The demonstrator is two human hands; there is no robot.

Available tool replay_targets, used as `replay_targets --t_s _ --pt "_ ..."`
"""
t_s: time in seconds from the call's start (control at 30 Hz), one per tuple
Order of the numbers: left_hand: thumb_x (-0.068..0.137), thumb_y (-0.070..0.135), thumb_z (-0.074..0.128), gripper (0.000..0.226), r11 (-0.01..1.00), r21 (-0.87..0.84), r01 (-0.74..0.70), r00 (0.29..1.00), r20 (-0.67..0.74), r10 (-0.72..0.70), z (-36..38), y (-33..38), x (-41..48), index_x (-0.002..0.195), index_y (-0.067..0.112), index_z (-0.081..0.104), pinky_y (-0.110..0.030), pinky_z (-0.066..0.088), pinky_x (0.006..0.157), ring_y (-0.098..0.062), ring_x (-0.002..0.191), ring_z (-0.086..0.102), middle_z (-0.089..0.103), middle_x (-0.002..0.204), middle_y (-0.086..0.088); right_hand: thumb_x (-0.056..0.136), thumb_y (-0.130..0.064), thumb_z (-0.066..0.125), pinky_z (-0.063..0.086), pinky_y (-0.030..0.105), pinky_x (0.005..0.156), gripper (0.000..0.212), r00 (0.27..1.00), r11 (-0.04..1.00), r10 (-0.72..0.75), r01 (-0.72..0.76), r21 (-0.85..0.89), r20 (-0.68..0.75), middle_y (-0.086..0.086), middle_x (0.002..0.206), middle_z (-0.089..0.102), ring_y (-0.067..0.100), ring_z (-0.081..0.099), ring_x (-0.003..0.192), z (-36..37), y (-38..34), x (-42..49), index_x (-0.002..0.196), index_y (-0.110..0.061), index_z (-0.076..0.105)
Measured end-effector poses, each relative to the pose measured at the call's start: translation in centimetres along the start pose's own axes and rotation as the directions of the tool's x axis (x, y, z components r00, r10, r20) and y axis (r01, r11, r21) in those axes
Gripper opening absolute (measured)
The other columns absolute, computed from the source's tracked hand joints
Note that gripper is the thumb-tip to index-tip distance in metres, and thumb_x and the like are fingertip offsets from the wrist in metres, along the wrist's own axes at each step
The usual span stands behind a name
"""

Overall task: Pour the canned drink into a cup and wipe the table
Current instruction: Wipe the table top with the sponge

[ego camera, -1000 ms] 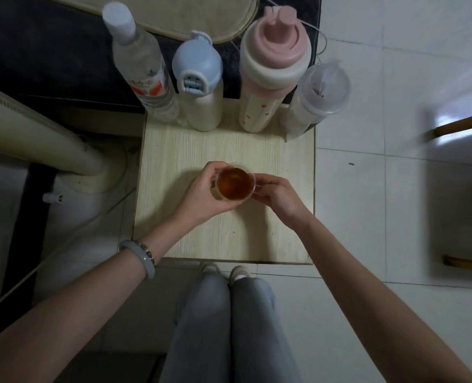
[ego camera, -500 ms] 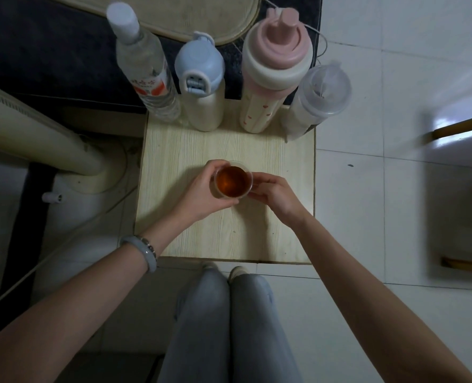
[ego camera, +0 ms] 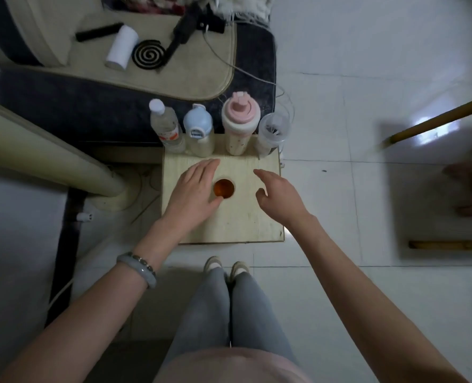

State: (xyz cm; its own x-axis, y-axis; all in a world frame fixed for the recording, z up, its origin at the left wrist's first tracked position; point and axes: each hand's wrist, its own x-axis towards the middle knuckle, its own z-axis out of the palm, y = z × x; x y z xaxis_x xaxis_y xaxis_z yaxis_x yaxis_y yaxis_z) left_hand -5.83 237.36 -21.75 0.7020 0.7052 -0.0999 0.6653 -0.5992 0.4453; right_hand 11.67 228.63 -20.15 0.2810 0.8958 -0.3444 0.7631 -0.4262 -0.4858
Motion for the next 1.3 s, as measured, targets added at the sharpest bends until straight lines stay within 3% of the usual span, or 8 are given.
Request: replay_targets --t_s 0.07,0.17,0.27,0.43,0.57,0.77,1.0,1.3 --pt "0.083 0.023 0.066 0.075 0.993 0.093 -0.076 0.997 -0.021 0.079 -2.5 2.3 -0.9 0.145 0.01 0.026 -0.034 0.021 0.113 -0.023 0.137 0.028 0.034 0.148 -0.009 0.087 -0.006 0.045 0.045 0.035 0.087 0.049 0.994 0.994 -0.014 0.002 -0.109 -0.109 0.01 0.136 0.051 0.027 0.049 0.12 -2.5 -1.5 -2.8 0.136 -0.007 0.043" --pt "0.082 0.023 0.068 0.073 0.962 0.216 -0.165 0.984 -0.035 0.177 -5.9 5.8 -1.9 0.142 0.008 0.031 -0.037 0.027 0.11 -0.026 0.134 0.035 0.039 0.145 -0.011 0.075 0.001 0.049 0.044 0.033 0.066 0.044 0.962 0.981 -0.033 -0.021 -0.195 -0.271 0.015 0.11 0.062 0.035 0.059 0.096 -5.7 -2.9 -6.7 0.118 0.001 0.054" --pt "0.075 0.019 0.073 0.075 0.928 0.278 -0.249 0.962 -0.043 0.271 -8.2 9.4 -2.3 0.139 0.005 0.037 -0.04 0.032 0.107 -0.028 0.13 0.042 0.045 0.141 -0.012 0.061 0.005 0.058 0.05 0.032 0.058 0.044 0.904 0.976 -0.013 -0.082 -0.201 -0.428 0.017 0.096 0.066 0.036 0.064 0.082 -8.4 -3.1 -10.0 0.105 0.003 0.06" --pt "0.069 0.022 0.077 0.079 0.839 0.342 -0.423 0.891 -0.01 0.453 -9.1 15.7 -1.9 0.136 0.004 0.04 -0.042 0.035 0.106 -0.03 0.125 0.047 0.049 0.137 -0.015 0.06 0.002 0.07 0.054 0.035 0.074 0.056 0.811 0.953 0.106 -0.249 -0.175 -0.575 0.018 0.11 0.066 0.035 0.064 0.099 -12.1 -1.8 -15.8 0.115 0.004 0.059" --pt "0.065 0.023 0.081 0.082 0.772 0.329 -0.544 0.819 0.009 0.573 -8.3 21.2 -1.8 0.134 0.002 0.042 -0.043 0.037 0.104 -0.033 0.12 0.052 0.052 0.133 -0.017 0.056 0.001 0.072 0.054 0.034 0.071 0.058 0.73 0.909 0.216 -0.393 -0.139 -0.649 0.018 0.106 0.067 0.034 0.065 0.095 -13.6 0.7 -20.6 0.112 0.004 0.06" --pt "0.064 0.023 0.082 0.082 0.621 0.308 -0.721 0.669 0.077 0.739 -5.1 30.4 -3.8 0.132 0.0 0.043 -0.047 0.041 0.1 -0.034 0.119 0.053 0.054 0.131 -0.019 0.065 -0.003 0.067 0.052 0.035 0.071 0.052 0.607 0.842 0.347 -0.538 -0.049 -0.715 0.016 0.108 0.063 0.032 0.061 0.095 -14.5 6.0 -28.8 0.115 0.003 0.056" --pt "0.061 0.023 0.084 0.083 0.514 0.243 -0.822 0.555 0.144 0.82 2.0 42.7 -9.7 0.131 0.0 0.045 -0.046 0.041 0.1 -0.033 0.117 0.055 0.055 0.129 -0.018 0.065 -0.007 0.071 0.054 0.036 0.077 0.054 0.485 0.748 0.462 -0.663 0.033 -0.743 0.017 0.109 0.065 0.031 0.064 0.097 -14.3 14.5 -41.0 0.117 0.003 0.058" --pt "0.057 0.019 0.086 0.083 0.439 0.155 -0.885 0.461 0.163 0.872 10.7 59.3 -17.1 0.128 -0.003 0.049 -0.046 0.044 0.096 -0.035 0.114 0.057 0.057 0.126 -0.021 0.062 -0.003 0.071 0.054 0.037 0.082 0.057 0.372 0.678 0.532 -0.726 0.118 -0.761 0.021 0.113 0.064 0.034 0.063 0.103 -15.2 26.6 -56.4 0.117 0.005 0.058"
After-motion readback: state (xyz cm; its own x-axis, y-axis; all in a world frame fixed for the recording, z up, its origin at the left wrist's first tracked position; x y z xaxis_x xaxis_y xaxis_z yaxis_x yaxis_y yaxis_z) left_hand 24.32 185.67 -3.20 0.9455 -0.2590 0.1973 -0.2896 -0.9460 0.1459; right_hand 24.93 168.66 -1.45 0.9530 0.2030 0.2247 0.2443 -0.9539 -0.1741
